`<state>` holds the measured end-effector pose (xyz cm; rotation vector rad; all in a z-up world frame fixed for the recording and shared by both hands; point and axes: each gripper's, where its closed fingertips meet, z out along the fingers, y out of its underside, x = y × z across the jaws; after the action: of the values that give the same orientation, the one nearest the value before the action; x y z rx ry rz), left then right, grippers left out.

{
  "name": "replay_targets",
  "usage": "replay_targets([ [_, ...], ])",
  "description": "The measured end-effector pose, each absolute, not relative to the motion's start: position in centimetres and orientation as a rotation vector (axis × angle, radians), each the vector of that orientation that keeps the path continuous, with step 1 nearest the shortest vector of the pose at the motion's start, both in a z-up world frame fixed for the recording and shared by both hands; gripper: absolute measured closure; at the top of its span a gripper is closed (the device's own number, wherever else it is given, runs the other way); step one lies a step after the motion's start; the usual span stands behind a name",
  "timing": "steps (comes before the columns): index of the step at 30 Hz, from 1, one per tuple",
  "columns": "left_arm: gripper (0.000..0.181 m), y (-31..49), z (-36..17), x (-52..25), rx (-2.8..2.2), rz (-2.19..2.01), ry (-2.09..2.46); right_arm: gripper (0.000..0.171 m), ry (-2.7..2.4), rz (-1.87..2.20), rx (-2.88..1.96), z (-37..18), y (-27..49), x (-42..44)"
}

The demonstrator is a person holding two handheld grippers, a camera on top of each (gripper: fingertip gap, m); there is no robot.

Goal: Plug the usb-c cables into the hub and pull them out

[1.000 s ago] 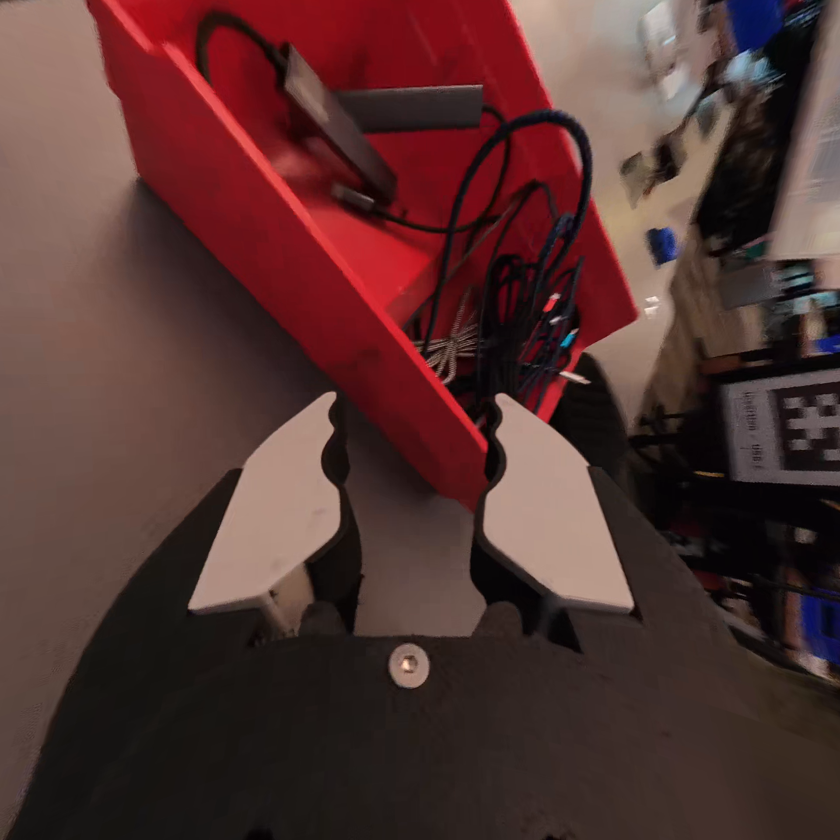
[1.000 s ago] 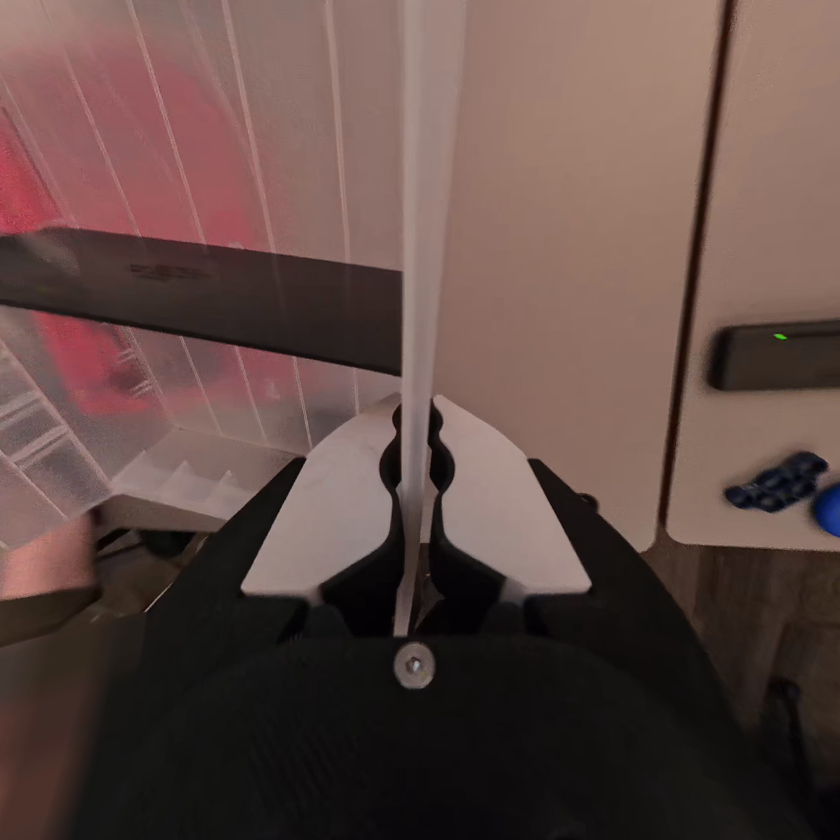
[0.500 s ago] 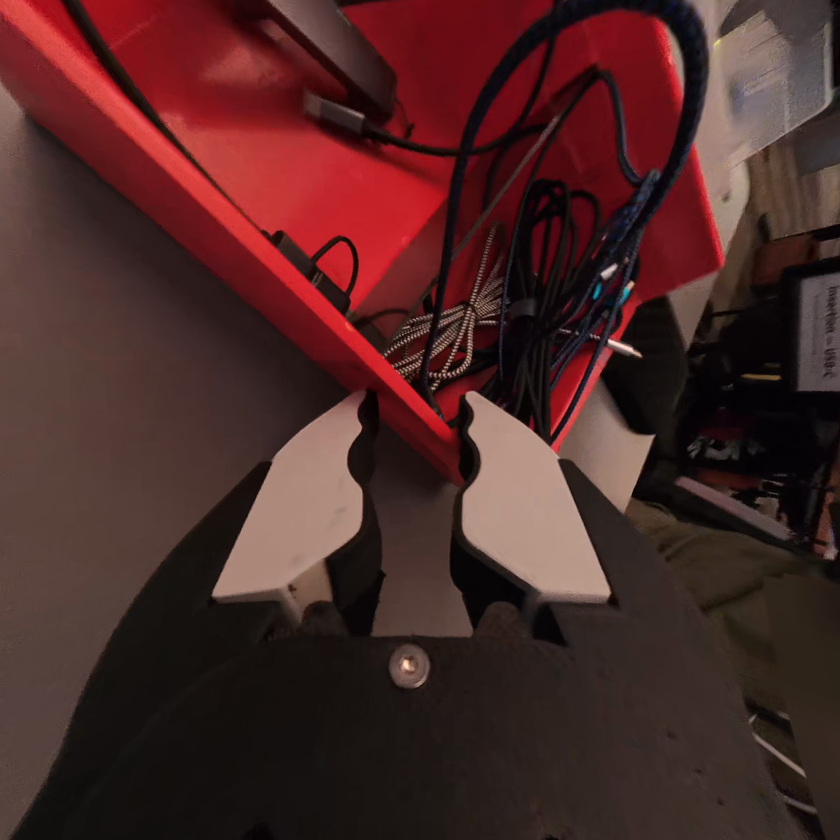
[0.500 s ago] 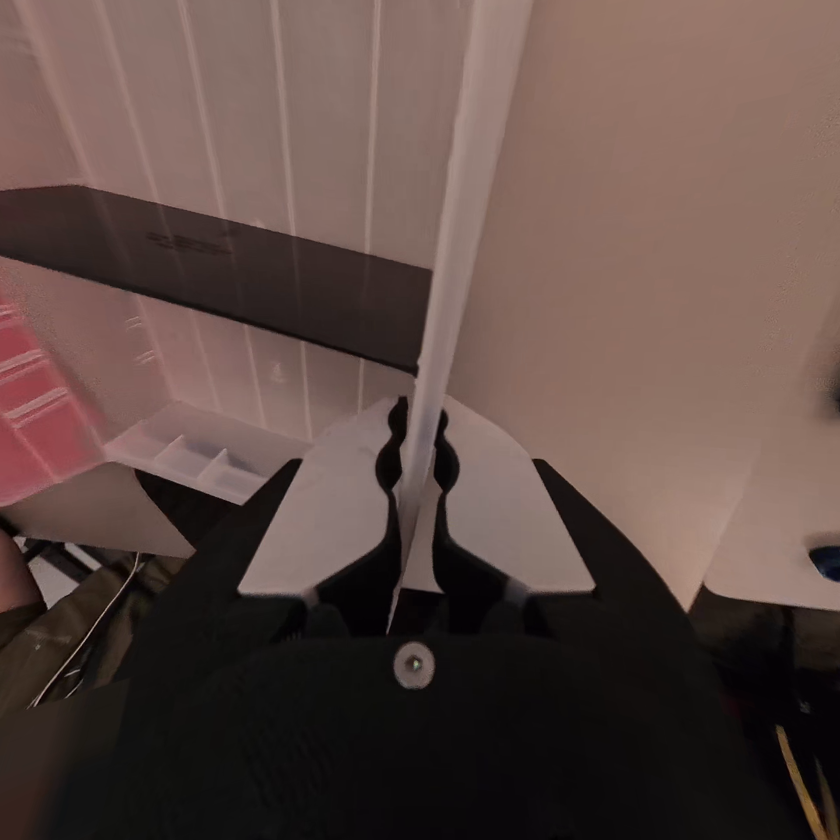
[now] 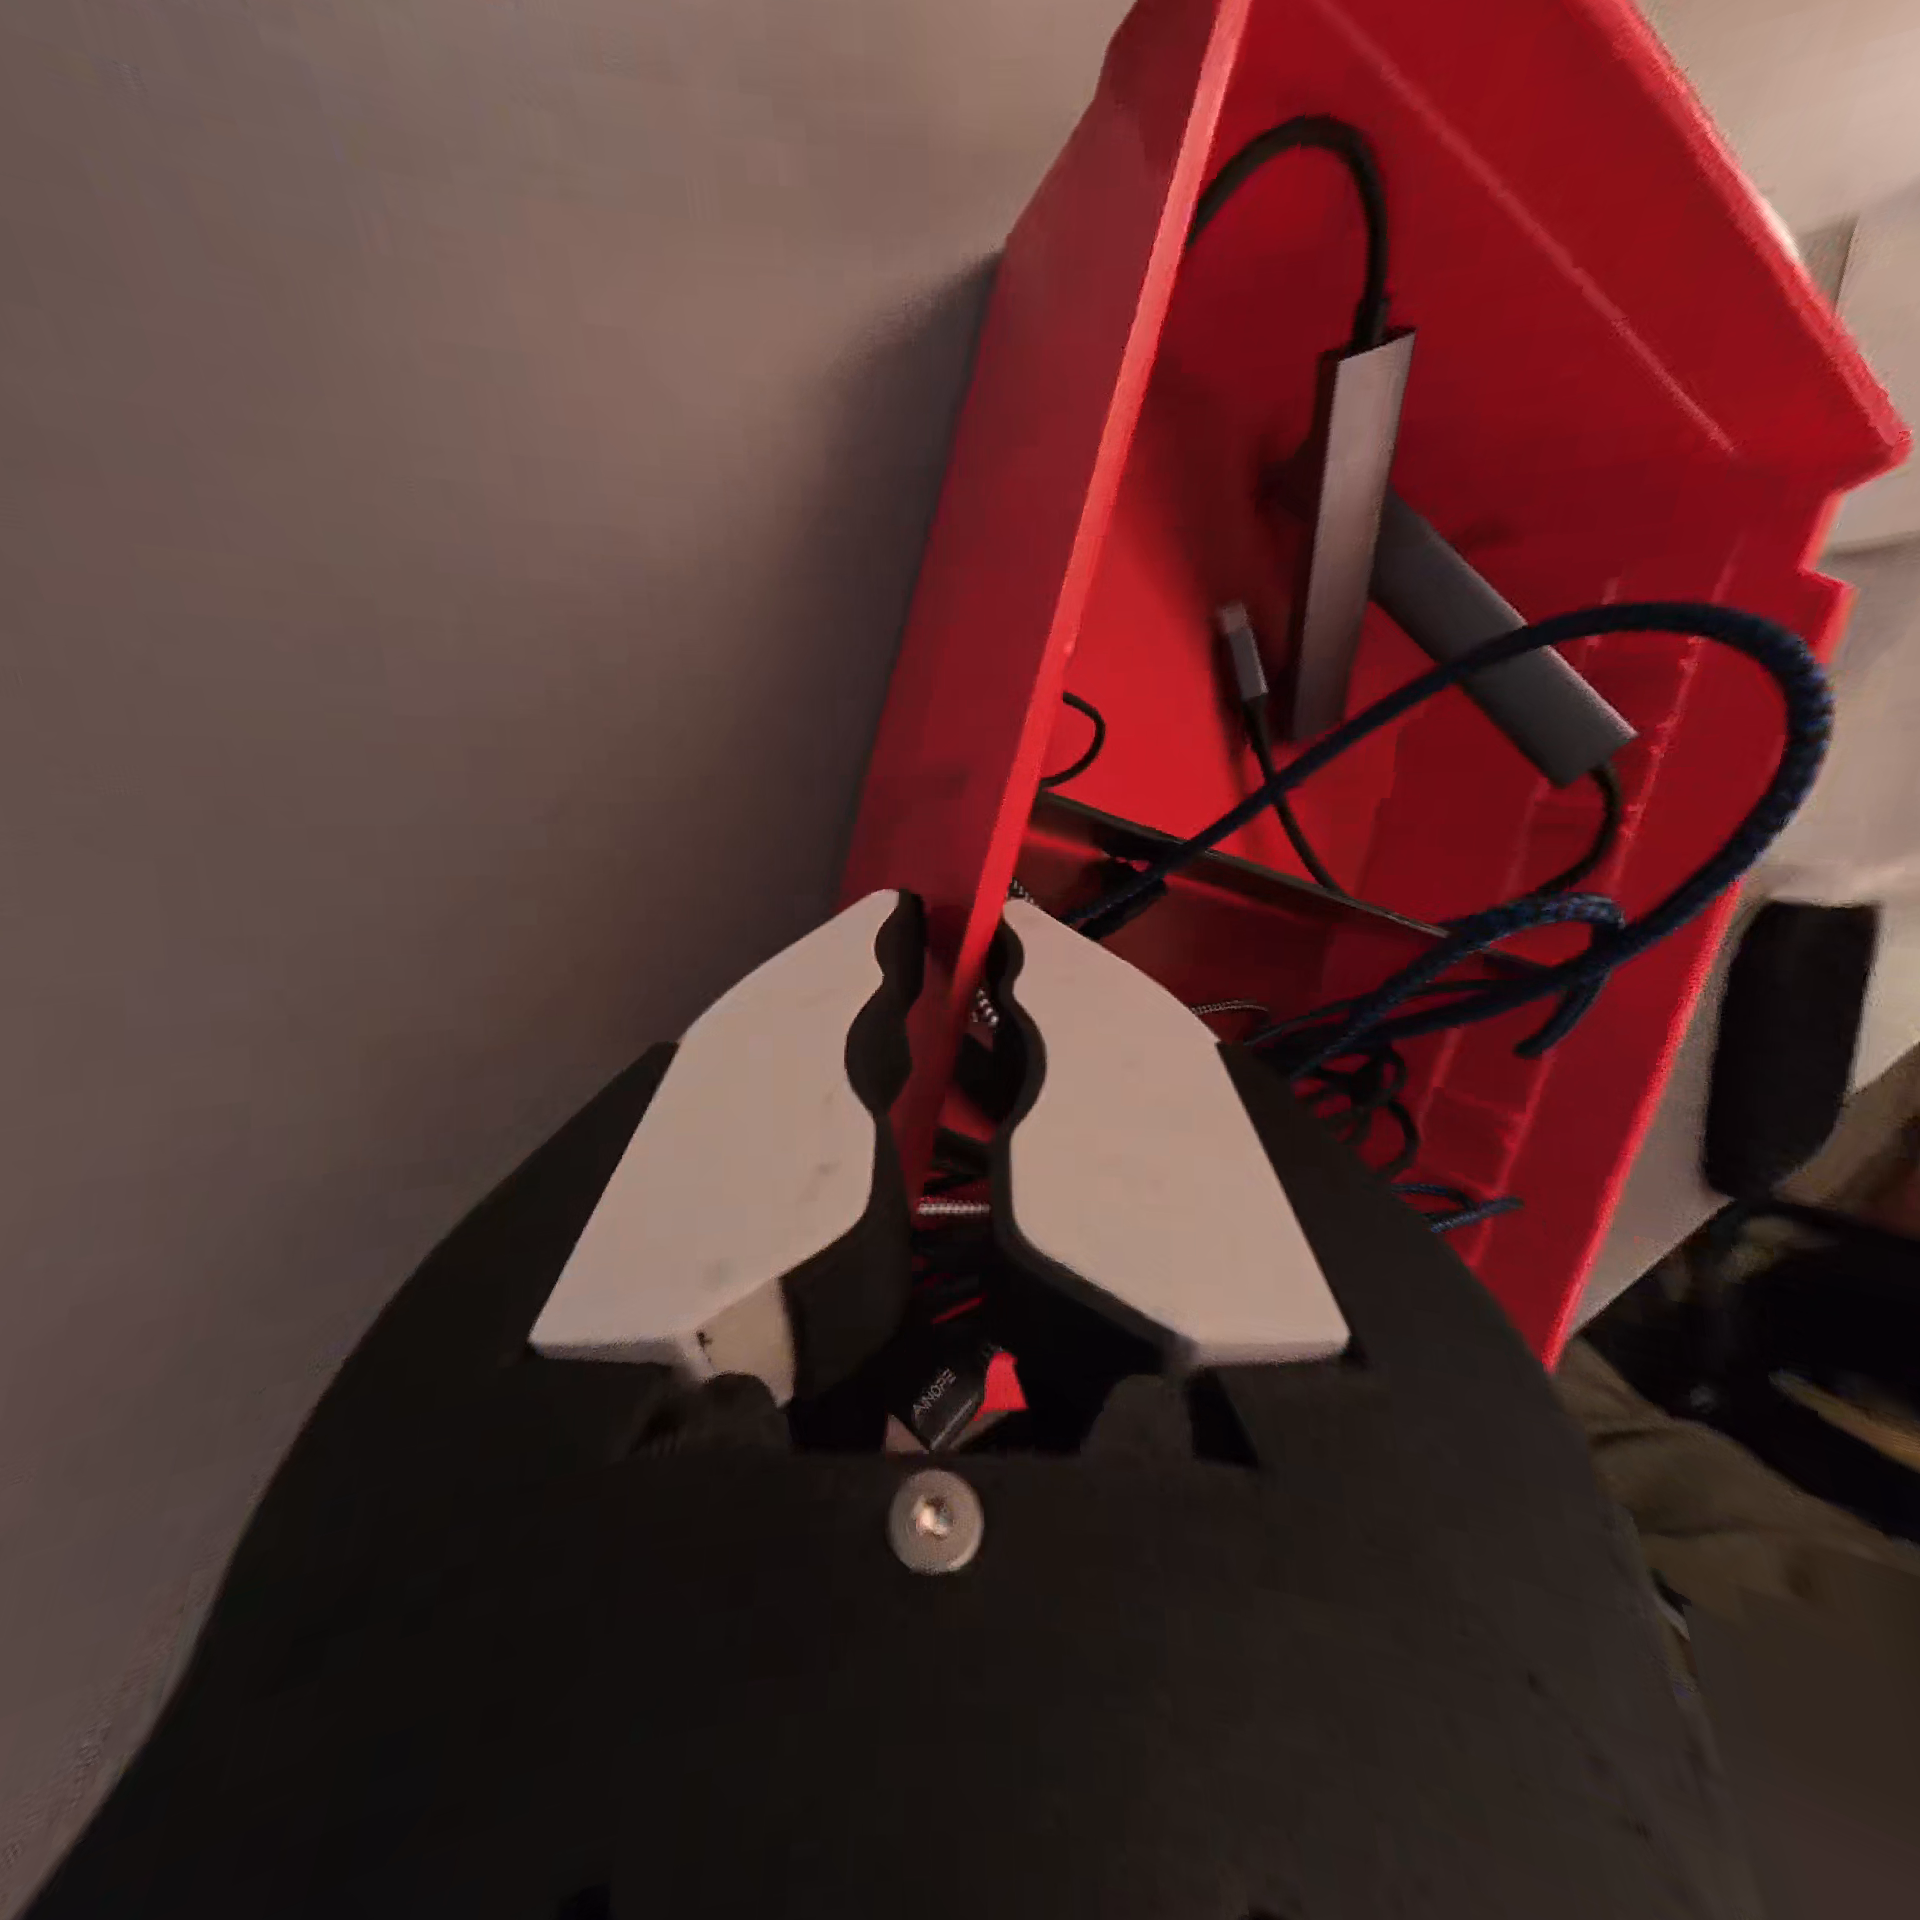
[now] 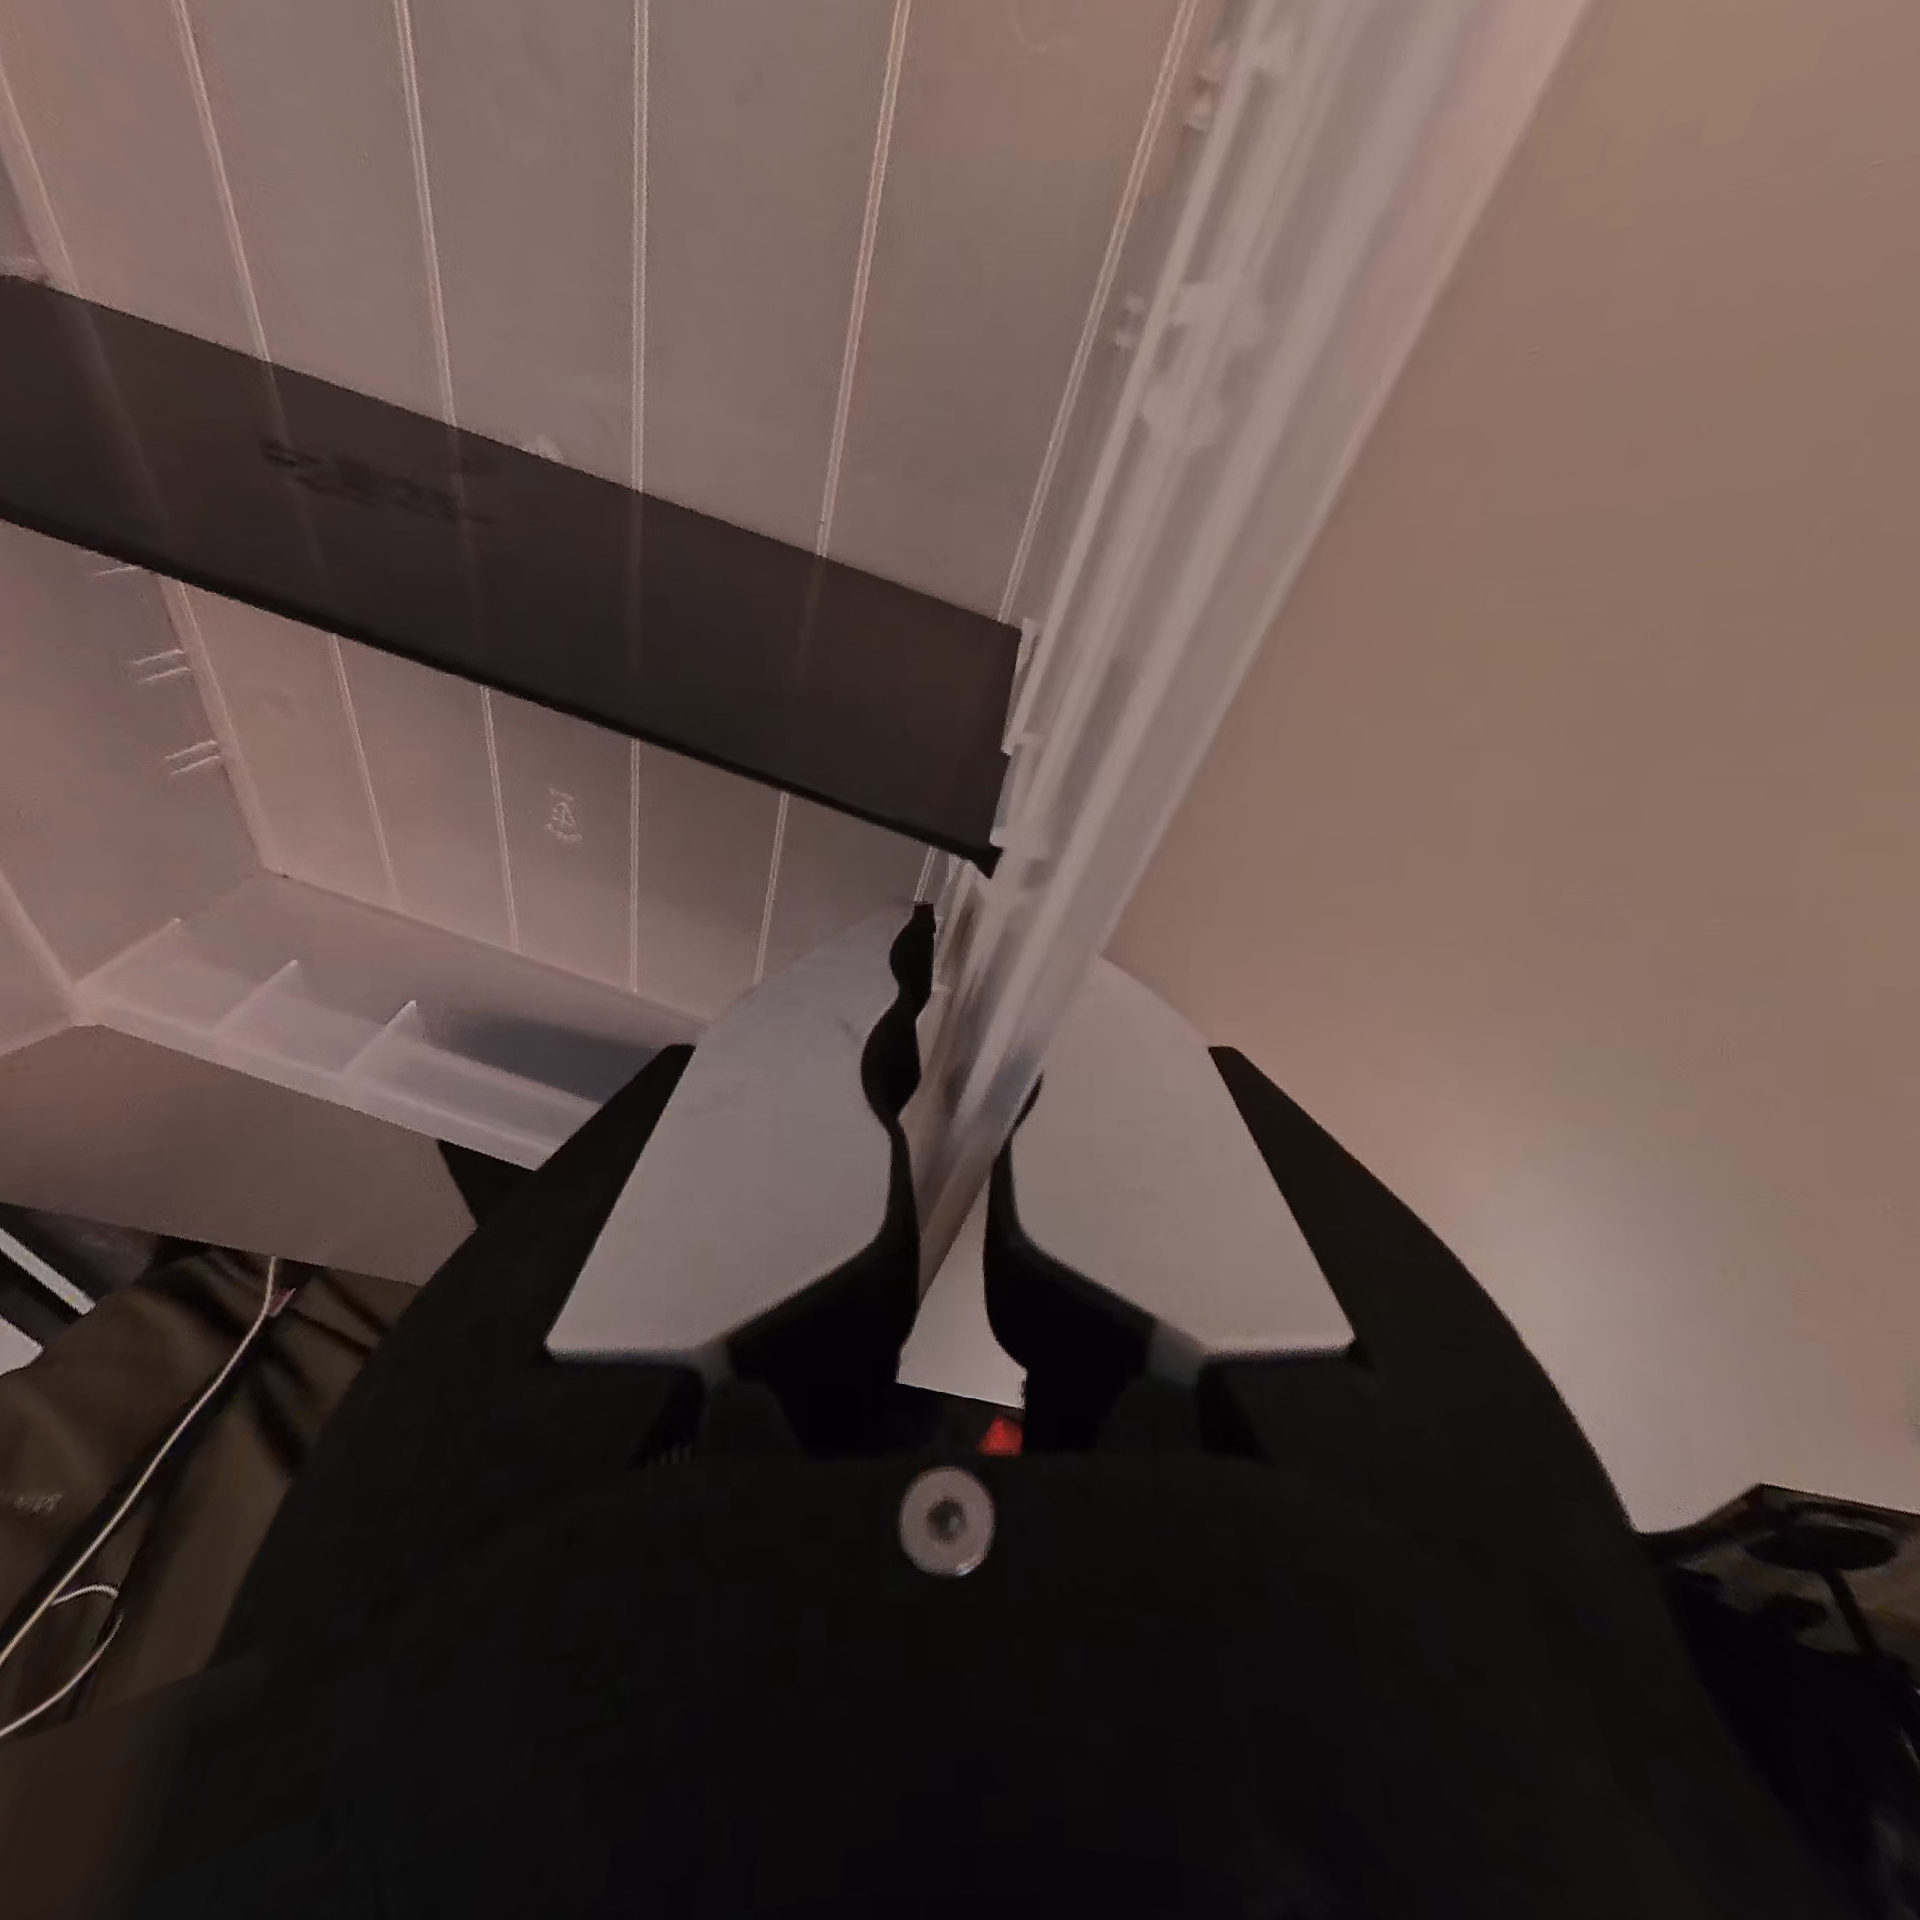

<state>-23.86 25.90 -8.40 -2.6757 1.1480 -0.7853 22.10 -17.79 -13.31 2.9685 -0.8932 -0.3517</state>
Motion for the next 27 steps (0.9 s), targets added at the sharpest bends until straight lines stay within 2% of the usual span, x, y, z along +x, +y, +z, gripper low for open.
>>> replay_targets([
  [6, 0.169, 29.1, -8.2, -31.8, -2.752, -0.813, 0.722, 0.163, -0.813, -0.334, 2.979, -13.3, -16.1, 21.0],
  [10, 0.17, 28.9, -8.1, -34.8, -2.769, -0.822, 0.654, 0.164, -0.815, -0.334, 2.954, -13.2, -15.5, 21.6],
  [27, 0.174, 28.8, -8.4, -32.7, -2.552, -0.572, 1.168, 0.164, -0.807, -0.34, 2.984, -13.2, -16.4, 24.1],
])
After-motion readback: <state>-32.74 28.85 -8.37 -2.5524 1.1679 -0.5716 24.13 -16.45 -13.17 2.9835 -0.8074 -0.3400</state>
